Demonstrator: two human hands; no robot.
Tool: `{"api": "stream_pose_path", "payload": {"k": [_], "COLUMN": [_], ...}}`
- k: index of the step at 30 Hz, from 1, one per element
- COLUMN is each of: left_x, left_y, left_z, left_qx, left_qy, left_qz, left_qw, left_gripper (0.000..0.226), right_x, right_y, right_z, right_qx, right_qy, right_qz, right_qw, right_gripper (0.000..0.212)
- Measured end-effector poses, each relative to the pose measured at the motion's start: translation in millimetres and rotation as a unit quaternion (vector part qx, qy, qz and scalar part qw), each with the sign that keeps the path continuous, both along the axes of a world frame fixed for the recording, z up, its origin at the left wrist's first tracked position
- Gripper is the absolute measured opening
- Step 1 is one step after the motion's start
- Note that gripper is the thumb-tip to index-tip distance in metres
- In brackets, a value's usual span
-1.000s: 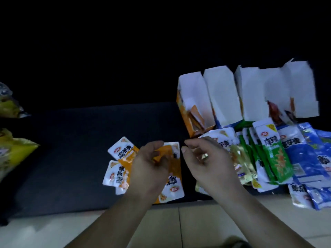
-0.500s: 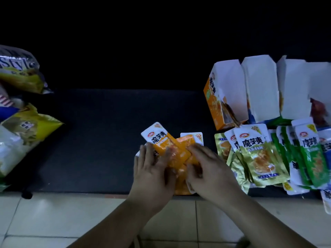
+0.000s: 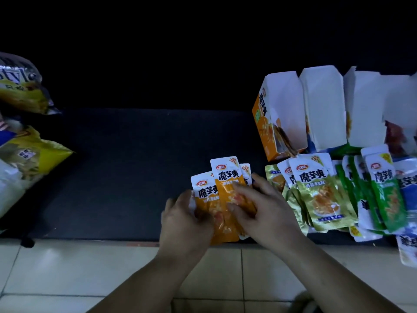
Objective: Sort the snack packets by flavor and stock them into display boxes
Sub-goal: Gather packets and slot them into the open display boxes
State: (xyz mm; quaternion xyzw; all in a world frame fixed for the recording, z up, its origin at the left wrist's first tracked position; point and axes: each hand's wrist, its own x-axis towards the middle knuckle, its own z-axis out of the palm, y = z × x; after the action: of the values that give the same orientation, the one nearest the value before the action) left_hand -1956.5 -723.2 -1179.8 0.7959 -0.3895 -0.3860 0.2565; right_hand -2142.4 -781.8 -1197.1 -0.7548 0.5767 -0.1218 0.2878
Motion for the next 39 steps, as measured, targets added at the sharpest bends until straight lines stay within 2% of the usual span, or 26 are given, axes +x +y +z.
{"api": "stream_pose_path", "payload": {"k": [2, 4, 7, 11, 13, 19, 23, 26, 29, 32, 34, 37, 39], "left_x": [-12.0, -21.5, -26.8, -7.4, 3.2, -2.6, -12.2, -16.1, -17.9, -19.8, -16.0, -6.2, -8.7], "left_y": [-5.1, -12.3, -24.3, -40.4, -45.1, -28.7, -26.1, -24.2, -19.4, -7.7, -2.8, -3.7, -5.1], "left_z": [5.6, 10.9, 15.1, 8.7, 4.2, 0.0, 7.3, 9.6, 6.9, 3.9, 4.5, 8.0, 11.8], "left_qx": [0.009, -0.011, -0.032, -0.053, -0.05, -0.043, -0.068, -0.113, -0.134, -0.127, -0.116, -0.071, -0.011], "left_qy": [0.068, 0.129, 0.19, 0.256, 0.265, 0.237, 0.23, 0.185, 0.103, 0.058, 0.06, 0.06, 0.121], "left_qz": [0.047, 0.104, 0.174, 0.287, 0.304, 0.194, 0.134, 0.037, -0.068, -0.15, -0.123, 0.021, 0.067], "left_qw": [0.997, 0.986, 0.966, 0.922, 0.914, 0.951, 0.961, 0.976, 0.983, 0.979, 0.984, 0.995, 0.99], "left_gripper": [0.037, 0.022, 0.034, 0.036, 0.034, 0.031, 0.055, 0.076, 0.066, 0.061, 0.061, 0.055, 0.047], "right_x": [-2.6, -5.9, -9.9, -8.7, -7.3, -7.6, -4.0, -0.5, 6.7, 12.0, 10.1, 3.4, 0.7], "right_y": [0.2, 0.5, 2.0, 1.4, 3.1, 1.6, 0.9, -2.2, -5.3, -7.9, -6.9, -1.4, 0.0], "right_z": [2.0, 2.6, 3.3, 1.4, -0.8, -3.4, -2.1, 8.9, 20.1, 21.3, 17.5, 10.3, 5.4], "right_qx": [0.019, 0.042, 0.071, 0.078, 0.058, 0.027, 0.008, -0.013, -0.041, -0.022, -0.015, -0.012, -0.014], "right_qy": [-0.022, -0.054, -0.079, -0.112, -0.096, -0.064, -0.019, 0.029, 0.073, 0.074, 0.061, 0.04, 0.027], "right_qz": [0.0, 0.0, -0.003, -0.023, -0.022, -0.022, -0.008, 0.005, 0.006, -0.004, -0.006, -0.003, -0.003], "right_qw": [1.0, 0.998, 0.994, 0.99, 0.993, 0.997, 1.0, 0.999, 0.996, 0.997, 0.998, 0.999, 1.0], "right_gripper": [0.05, 0.05, 0.051, 0.055, 0.06, 0.065, 0.067, 0.066, 0.06, 0.058, 0.059, 0.063, 0.064]}}
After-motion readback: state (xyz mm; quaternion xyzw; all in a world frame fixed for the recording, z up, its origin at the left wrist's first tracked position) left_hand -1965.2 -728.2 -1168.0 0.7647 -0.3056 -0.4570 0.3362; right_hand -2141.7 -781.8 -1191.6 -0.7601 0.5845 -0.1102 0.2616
